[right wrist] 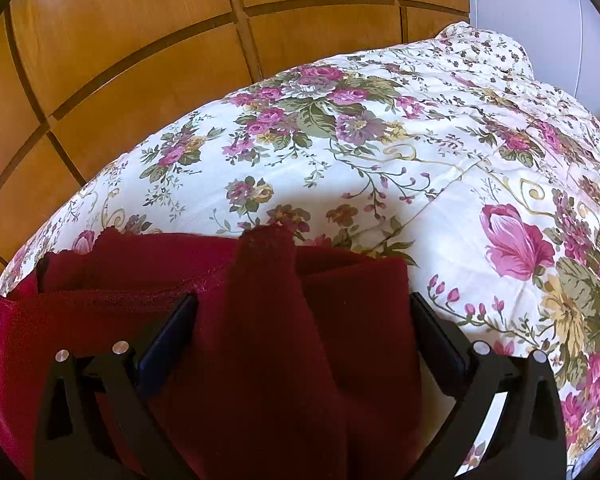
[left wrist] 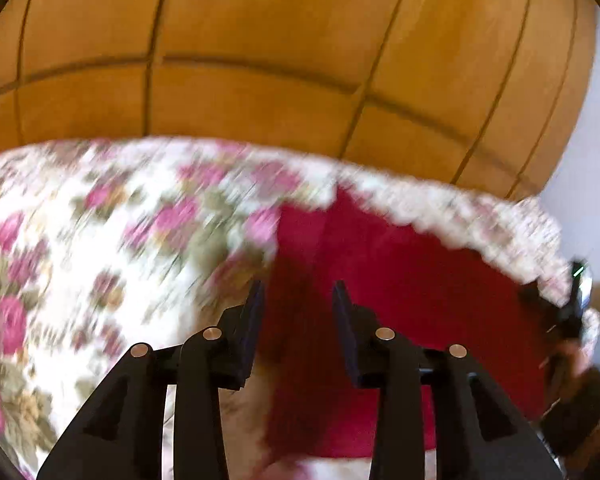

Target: Fold small clothes

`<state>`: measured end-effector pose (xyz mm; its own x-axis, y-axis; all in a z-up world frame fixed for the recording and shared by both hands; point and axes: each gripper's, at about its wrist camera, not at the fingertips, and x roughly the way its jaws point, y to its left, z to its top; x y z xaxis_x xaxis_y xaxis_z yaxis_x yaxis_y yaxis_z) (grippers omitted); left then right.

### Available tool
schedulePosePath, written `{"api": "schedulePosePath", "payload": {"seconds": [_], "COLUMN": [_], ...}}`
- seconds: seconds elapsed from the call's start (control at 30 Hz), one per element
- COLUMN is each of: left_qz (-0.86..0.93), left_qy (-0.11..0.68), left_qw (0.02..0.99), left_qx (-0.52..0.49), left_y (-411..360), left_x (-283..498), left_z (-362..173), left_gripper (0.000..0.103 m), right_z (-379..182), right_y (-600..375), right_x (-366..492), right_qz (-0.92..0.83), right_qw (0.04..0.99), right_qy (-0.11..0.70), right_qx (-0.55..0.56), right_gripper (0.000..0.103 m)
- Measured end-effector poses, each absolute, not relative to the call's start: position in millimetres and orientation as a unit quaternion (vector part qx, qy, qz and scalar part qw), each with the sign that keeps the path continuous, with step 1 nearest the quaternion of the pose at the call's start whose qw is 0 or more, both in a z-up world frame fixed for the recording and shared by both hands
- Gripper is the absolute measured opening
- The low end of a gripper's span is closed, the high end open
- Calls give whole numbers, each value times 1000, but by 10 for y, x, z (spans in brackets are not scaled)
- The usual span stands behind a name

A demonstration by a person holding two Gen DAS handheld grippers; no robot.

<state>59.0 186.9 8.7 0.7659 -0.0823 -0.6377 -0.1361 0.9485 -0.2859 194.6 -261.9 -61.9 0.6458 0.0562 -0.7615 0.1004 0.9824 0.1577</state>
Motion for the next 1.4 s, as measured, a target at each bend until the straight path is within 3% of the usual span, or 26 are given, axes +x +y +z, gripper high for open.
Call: {"api": "schedulePosePath", "payload": {"seconds": [0.13, 0.3, 0.43, 0.83, 0.97, 1.07, 1.17, 1.4], "left_qz": [-34, -71, -39, -62, -58, -57, -59, -67], "left_qy": [366, 454, 453, 413, 412, 412, 412, 414], "left_qw": [924, 888, 890, 908, 909, 909, 909, 906], "left_qx": [-104, -6, 38, -41, -33, -29, -34, -54], "left_y": [1499, 994, 939, 1211, 1176, 1164, 1178, 1231], "left_x": [1055, 1784, 2130, 2163, 2147, 2146, 2146, 2162], "left_z": [159, -254, -549, -679, -674, -674, -676, -699], "left_gripper": [34, 34, 34, 34, 35, 35, 35, 35], "right_z": [-617, -617, -619, -530, -292, -375, -572, -614], "right_y": [-2620, -2618, -2620, -2716, -2724, -2654, -2918, -2969], "right_x": [1943, 1940, 1937, 1866, 1627, 1791, 1941, 1952], "right_qz": [-12, -13, -15, -22, -45, -60, -82, -116], "right_qw": [902, 902, 903, 902, 918, 909, 887, 890], "right_qy": [420, 421, 420, 412, 368, 404, 432, 414], "right_qx": [93, 93, 92, 129, 138, 83, 142, 150], "right_gripper": [101, 101, 101, 101, 101, 101, 101, 101]}}
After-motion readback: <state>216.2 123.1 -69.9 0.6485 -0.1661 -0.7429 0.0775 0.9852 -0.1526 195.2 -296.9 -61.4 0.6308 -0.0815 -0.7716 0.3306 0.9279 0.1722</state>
